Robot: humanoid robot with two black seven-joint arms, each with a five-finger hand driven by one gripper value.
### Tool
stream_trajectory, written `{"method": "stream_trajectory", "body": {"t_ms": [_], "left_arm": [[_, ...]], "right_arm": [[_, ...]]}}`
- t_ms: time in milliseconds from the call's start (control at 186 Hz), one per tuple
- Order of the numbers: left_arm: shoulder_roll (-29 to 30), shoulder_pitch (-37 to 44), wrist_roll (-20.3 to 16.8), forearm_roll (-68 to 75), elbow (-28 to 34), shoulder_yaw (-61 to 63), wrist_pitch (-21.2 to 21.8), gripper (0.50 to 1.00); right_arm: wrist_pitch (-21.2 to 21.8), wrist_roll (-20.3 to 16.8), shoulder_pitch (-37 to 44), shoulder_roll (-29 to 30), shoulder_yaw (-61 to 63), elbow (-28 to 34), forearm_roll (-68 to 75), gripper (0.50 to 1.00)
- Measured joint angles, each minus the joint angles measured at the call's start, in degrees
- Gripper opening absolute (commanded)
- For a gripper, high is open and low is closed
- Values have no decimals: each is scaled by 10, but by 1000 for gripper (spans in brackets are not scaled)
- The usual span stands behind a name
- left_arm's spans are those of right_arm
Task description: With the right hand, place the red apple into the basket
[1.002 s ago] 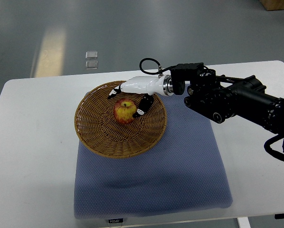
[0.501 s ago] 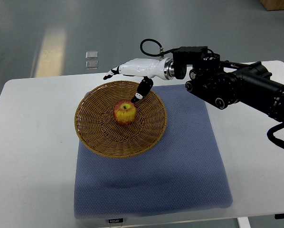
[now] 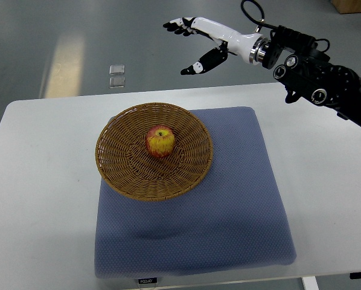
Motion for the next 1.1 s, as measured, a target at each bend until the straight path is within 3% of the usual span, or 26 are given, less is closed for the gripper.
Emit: {"method": "stream_trajectory", "body": {"t_ms": [226,576,894,1099], "left_arm": [[0,0,0,0,0,0,0,1000],[0,0,0,0,0,0,0,1000],[0,0,0,0,0,0,0,1000],[0,0,0,0,0,0,0,1000]], "right_arm": [[4,-4,-58,-24,68,-2,201,913],[-5,-11,-134,-28,76,-19,413,913],[13,-105,-165,-24,75,-21,560,913],[41,-119,-164,-27,77,-21,657,917]]}}
